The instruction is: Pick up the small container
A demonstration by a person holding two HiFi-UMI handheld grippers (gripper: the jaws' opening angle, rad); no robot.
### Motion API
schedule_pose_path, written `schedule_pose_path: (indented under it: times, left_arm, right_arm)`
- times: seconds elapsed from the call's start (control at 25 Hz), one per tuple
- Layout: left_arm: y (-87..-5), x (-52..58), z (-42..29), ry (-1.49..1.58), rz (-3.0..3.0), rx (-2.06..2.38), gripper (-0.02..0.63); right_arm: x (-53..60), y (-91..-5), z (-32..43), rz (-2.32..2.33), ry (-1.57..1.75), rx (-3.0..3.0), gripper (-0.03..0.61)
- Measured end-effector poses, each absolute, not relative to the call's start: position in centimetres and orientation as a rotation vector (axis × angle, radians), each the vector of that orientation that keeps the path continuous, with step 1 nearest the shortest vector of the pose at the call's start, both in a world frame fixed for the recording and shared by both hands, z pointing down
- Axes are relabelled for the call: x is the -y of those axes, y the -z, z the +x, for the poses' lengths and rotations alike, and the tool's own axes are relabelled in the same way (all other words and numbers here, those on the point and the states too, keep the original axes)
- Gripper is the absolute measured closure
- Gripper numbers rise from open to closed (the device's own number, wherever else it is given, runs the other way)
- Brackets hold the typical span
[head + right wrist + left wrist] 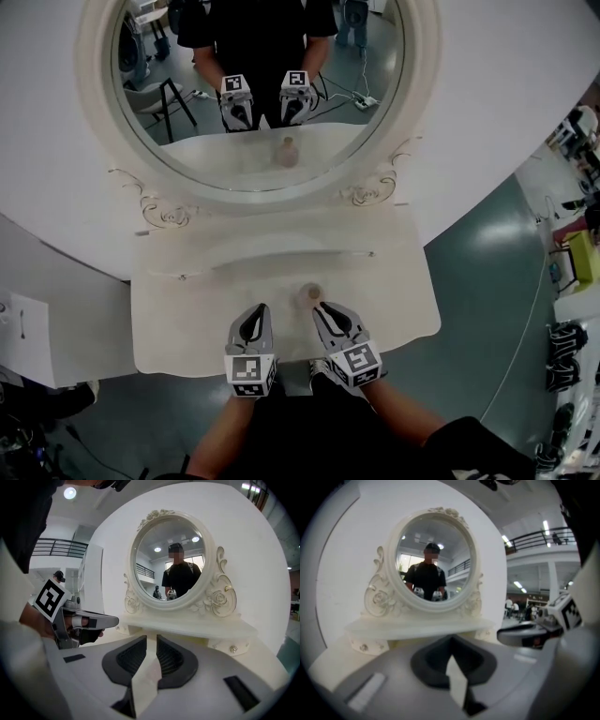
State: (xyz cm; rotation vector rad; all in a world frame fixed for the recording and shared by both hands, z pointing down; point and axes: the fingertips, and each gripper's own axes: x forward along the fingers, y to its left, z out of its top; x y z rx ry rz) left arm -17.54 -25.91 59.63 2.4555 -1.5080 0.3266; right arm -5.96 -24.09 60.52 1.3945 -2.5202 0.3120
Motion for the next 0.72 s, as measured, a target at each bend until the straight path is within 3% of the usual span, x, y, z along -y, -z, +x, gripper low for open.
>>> schedule_pose_path:
  times: [0.16,0.28,0.36,0.72]
  left_arm:
    - [-60.6,25.6,-17.7,-0.347,2.437,1.502,0.607]
    - [-61.1,25.3,-17.8,-0.357,2.432,1.493,0.607]
    - [-61.4,25.1,-17.8,-0.365,2.432,1.484,0.607]
    - [-62.1,25.2,-18.6,-0.386,2.415,1.497,0.607]
  right_arm:
    - [24.0,-62.1,-5.8,1.398,-0.343,2.486,0.449]
    - [24.1,-63.8,-5.6,1.393,-0.376,2.447,0.408]
    - [24.3,-65.2,-5.5,1.391,-0.402,2.408,0.339]
    - [26.3,-70.5,-5.5,1.373,-0.470,2.288,0.240]
